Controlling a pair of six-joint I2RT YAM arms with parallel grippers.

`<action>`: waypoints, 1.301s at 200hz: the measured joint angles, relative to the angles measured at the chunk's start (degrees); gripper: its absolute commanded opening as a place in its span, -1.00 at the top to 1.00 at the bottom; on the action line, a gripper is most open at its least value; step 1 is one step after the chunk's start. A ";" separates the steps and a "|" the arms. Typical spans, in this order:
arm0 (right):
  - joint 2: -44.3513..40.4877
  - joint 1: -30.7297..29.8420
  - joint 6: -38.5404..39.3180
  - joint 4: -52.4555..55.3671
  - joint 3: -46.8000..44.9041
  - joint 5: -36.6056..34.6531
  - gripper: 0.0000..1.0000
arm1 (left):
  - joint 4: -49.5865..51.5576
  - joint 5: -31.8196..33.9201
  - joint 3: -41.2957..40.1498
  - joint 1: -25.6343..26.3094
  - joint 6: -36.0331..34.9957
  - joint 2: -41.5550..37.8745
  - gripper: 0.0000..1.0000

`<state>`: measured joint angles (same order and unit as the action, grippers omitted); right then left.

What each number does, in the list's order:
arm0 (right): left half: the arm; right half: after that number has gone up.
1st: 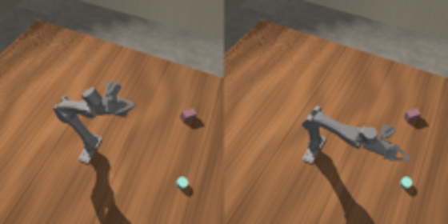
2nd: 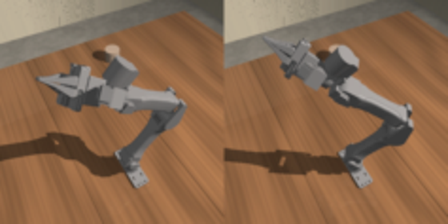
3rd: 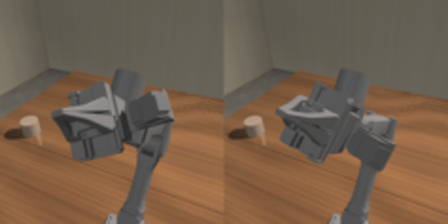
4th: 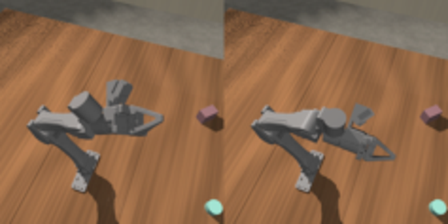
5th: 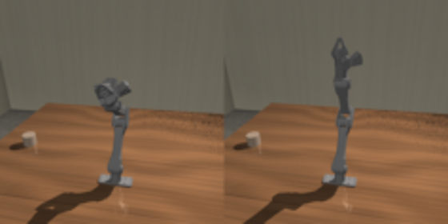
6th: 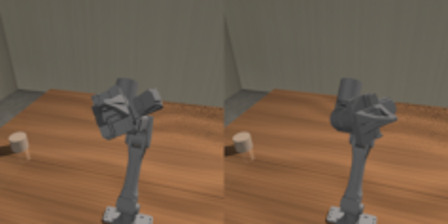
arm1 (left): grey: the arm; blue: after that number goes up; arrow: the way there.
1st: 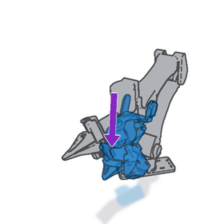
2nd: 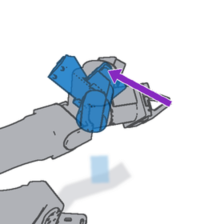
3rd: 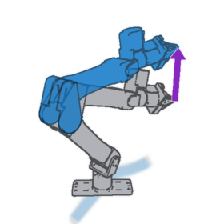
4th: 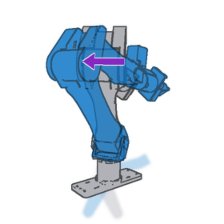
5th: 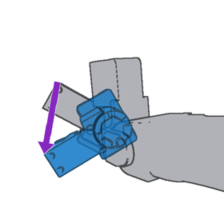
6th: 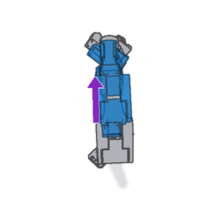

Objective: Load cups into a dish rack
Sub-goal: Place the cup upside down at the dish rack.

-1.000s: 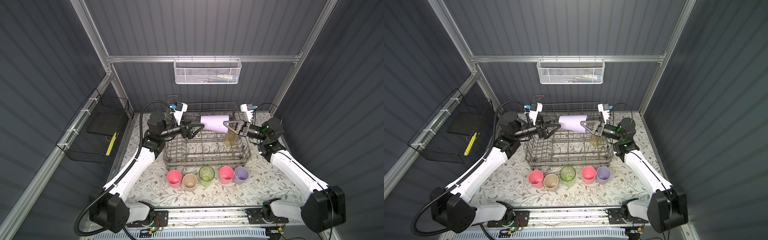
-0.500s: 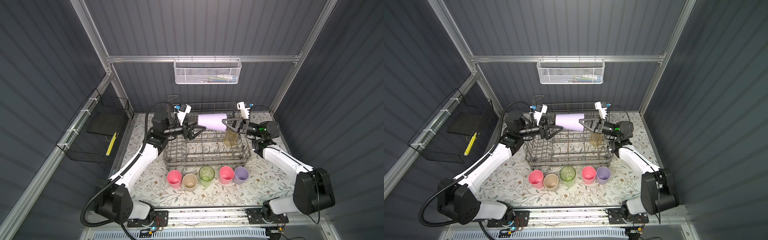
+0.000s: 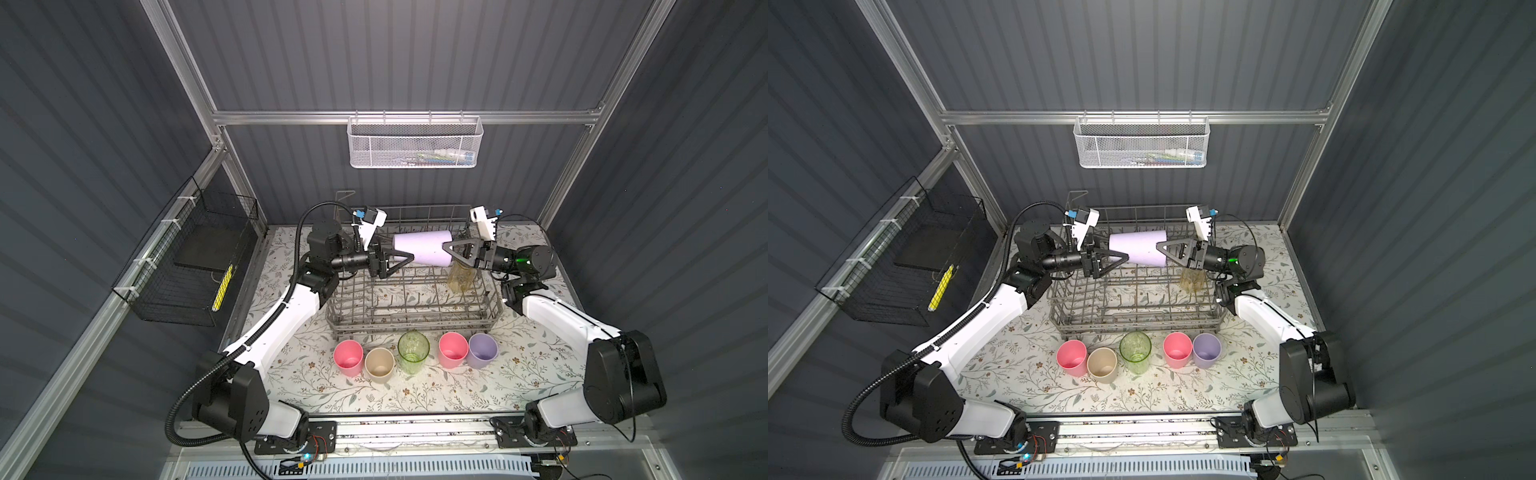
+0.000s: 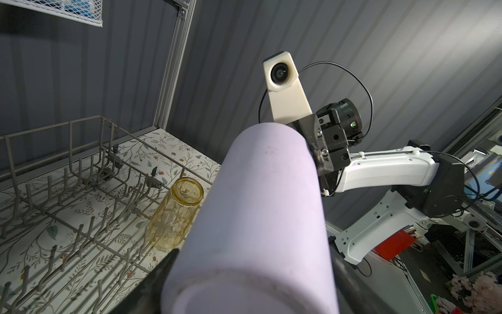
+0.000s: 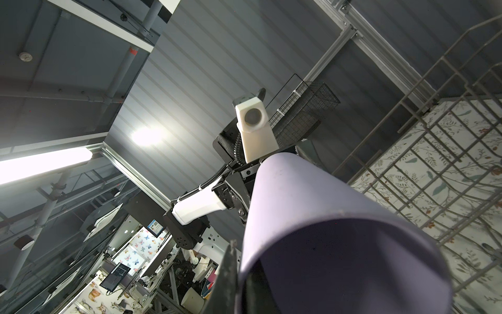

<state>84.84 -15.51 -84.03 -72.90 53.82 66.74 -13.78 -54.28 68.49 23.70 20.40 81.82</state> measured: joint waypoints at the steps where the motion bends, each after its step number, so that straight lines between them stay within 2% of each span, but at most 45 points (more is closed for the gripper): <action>1: 0.07 -0.02 -0.04 -0.07 0.00 0.04 1.00 | -0.02 -0.02 0.00 0.00 0.00 0.02 -0.62; 26: 2.64 -0.46 -3.63 -4.09 0.76 1.44 1.00 | -0.04 -0.66 0.00 0.00 0.00 0.02 -0.63; 72: 4.50 -0.83 -6.69 -7.50 1.90 2.62 1.00 | 0.00 -2.32 0.00 0.20 0.00 0.02 -0.39; 118: 5.07 -0.98 -7.54 -8.15 3.15 3.80 1.00 | -0.02 -3.19 0.04 0.22 -0.24 0.02 0.00; 142: 5.73 -0.98 -8.02 -8.57 3.67 4.09 1.00 | 0.02 -3.13 0.04 0.15 -0.24 0.02 0.06; 197: 5.77 -0.81 -8.50 -9.05 5.07 4.68 0.47 | 0.15 -3.19 0.04 0.26 -0.66 -0.15 0.16; 260: 5.01 1.62 -8.55 -9.57 4.68 4.37 0.24 | 1.11 -1.03 0.04 0.26 -1.31 -0.83 0.20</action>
<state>89.84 -13.89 -92.58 -82.48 58.50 71.11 -12.67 -55.31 68.53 23.97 19.09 80.99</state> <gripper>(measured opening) 0.372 0.699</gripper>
